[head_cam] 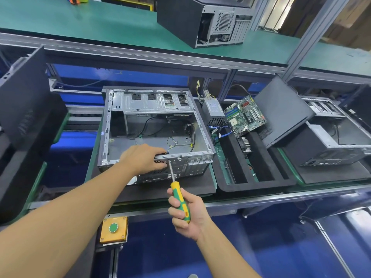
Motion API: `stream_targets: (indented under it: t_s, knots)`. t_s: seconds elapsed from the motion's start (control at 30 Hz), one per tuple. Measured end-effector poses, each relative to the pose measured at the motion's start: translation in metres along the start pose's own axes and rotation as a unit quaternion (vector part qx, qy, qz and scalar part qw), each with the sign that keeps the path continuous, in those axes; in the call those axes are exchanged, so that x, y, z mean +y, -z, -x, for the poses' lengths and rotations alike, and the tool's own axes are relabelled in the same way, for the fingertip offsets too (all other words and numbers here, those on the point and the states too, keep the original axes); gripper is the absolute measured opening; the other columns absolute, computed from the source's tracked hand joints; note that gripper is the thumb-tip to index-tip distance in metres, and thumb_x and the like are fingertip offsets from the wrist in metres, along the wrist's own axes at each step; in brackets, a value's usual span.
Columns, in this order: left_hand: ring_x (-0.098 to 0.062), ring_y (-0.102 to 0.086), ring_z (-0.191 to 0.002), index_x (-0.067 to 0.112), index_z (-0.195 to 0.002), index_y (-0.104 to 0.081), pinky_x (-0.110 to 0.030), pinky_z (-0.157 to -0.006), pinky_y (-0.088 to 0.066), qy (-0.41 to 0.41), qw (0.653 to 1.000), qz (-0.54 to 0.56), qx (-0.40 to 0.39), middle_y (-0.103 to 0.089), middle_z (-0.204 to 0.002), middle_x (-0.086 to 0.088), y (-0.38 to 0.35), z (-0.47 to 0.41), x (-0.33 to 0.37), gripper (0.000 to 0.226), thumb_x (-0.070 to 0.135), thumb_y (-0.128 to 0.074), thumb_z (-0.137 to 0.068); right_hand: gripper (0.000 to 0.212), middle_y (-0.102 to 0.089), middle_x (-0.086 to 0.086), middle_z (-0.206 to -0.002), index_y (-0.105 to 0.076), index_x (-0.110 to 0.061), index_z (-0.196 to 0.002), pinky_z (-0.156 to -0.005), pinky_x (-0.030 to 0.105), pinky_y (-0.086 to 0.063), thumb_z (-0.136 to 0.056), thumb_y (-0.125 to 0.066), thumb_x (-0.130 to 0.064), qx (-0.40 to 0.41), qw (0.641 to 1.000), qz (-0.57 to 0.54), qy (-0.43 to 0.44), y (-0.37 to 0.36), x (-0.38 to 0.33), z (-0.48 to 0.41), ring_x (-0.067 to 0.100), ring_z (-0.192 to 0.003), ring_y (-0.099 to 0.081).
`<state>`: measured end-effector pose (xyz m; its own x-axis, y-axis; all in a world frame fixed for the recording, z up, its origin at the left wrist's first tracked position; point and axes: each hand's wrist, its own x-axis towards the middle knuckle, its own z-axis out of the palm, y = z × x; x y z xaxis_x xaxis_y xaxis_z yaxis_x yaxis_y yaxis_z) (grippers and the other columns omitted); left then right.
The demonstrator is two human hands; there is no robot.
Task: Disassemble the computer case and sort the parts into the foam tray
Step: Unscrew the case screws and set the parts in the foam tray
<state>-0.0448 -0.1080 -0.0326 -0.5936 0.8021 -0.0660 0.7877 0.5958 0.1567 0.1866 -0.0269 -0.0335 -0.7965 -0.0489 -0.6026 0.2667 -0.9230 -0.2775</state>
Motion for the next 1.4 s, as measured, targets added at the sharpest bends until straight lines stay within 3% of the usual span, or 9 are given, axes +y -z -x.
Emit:
stream_targets:
  t_s: [0.13,0.33,0.43,0.53,0.67,0.77,0.93,1.13,1.4]
  knots:
    - [-0.031,-0.065,-0.100,0.059,-0.130,-0.046,-0.036,-0.073,-0.049,0.008,1.000,0.008,-0.001,-0.068,-0.105,0.000,0.001,0.001,0.000,0.053,0.080,-0.048,-0.080,0.027,-0.058,0.000,-0.067,-0.064,-0.009,-0.097,-0.038,0.020,-0.029,-0.102,-0.049,-0.032,0.190,0.930,0.286,0.129,-0.014,0.006,0.000,0.015,-0.044,-0.043]
    - [-0.025,-0.065,-0.092,0.058,-0.127,-0.047,-0.031,-0.066,-0.048,0.001,1.000,0.010,-0.002,-0.069,-0.097,0.007,0.004,0.005,0.003,0.047,0.075,-0.044,-0.083,0.020,-0.064,-0.003,-0.085,-0.052,-0.022,-0.092,-0.061,0.034,-0.039,-0.099,-0.050,-0.041,0.370,0.637,0.630,0.244,-0.040,0.022,0.006,0.019,-0.075,-0.056]
    - [-0.020,-0.057,-0.106,0.036,-0.129,-0.055,-0.038,-0.086,-0.049,-0.090,0.990,0.029,0.104,-0.063,-0.117,0.007,0.010,0.015,0.007,0.047,0.051,-0.050,-0.085,0.019,-0.063,-0.003,-0.087,-0.044,-0.022,-0.093,-0.060,0.034,-0.037,-0.100,-0.053,-0.038,0.365,0.652,0.619,0.240,-0.043,0.022,0.005,0.018,-0.075,-0.054]
    - [-0.017,-0.052,-0.078,0.024,-0.095,-0.057,-0.035,-0.068,-0.045,-0.100,0.953,0.137,0.252,-0.058,-0.088,0.006,0.014,0.034,0.023,0.022,0.038,-0.047,-0.081,0.021,-0.061,-0.005,-0.089,-0.040,-0.025,-0.092,-0.062,0.032,-0.041,-0.100,-0.054,-0.037,0.378,0.645,0.618,0.244,-0.047,0.022,0.003,0.018,-0.079,-0.057]
    - [-0.013,-0.058,-0.057,0.023,-0.074,-0.057,-0.026,-0.052,-0.041,0.123,0.951,0.283,-0.021,-0.062,-0.063,0.009,0.011,0.054,0.061,0.048,0.068,-0.045,-0.086,0.017,-0.058,-0.004,-0.098,-0.040,-0.024,-0.097,-0.071,0.036,-0.046,-0.100,-0.053,-0.034,0.396,0.631,0.618,0.251,-0.049,0.026,0.000,0.021,-0.087,-0.058]
    - [-0.011,-0.049,-0.044,0.011,-0.072,-0.059,-0.023,-0.046,-0.045,0.221,0.810,0.488,-0.239,-0.056,-0.052,0.002,0.008,0.060,0.074,0.062,0.072,-0.065,-0.078,0.013,-0.053,-0.006,-0.106,-0.039,-0.026,-0.103,-0.072,0.037,-0.044,-0.099,-0.051,-0.027,0.403,0.632,0.615,0.244,-0.051,0.026,-0.002,0.022,-0.092,-0.056]
    - [-0.011,-0.064,-0.058,-0.001,-0.091,-0.072,-0.022,-0.055,-0.053,0.245,0.720,0.615,-0.207,-0.068,-0.065,-0.003,-0.004,0.062,0.076,0.044,0.039,-0.084,-0.076,0.021,-0.059,0.001,-0.107,-0.042,-0.019,-0.103,-0.072,0.039,-0.051,-0.095,-0.058,-0.029,0.332,0.684,0.600,0.251,-0.040,0.023,-0.002,0.022,-0.093,-0.061]
    - [-0.007,-0.064,-0.056,0.006,-0.084,-0.072,-0.022,-0.056,-0.053,0.212,0.675,0.673,-0.216,-0.067,-0.062,-0.001,-0.011,0.065,0.069,0.032,0.033,-0.084,-0.072,0.045,-0.062,0.015,-0.081,-0.058,-0.004,-0.108,-0.049,0.031,-0.052,-0.104,-0.038,-0.043,0.130,0.957,0.255,0.040,-0.013,0.018,0.031,0.024,-0.059,-0.060]
    - [-0.019,-0.070,-0.089,0.001,-0.110,-0.066,-0.030,-0.077,-0.058,0.147,0.532,0.801,-0.233,-0.072,-0.102,-0.015,-0.019,0.078,0.077,0.032,0.024,-0.068,-0.088,0.017,-0.053,0.006,-0.068,-0.050,-0.010,-0.091,-0.042,0.025,-0.043,-0.100,-0.060,-0.021,0.251,0.898,0.294,0.209,-0.012,0.032,0.033,0.012,-0.048,-0.048]
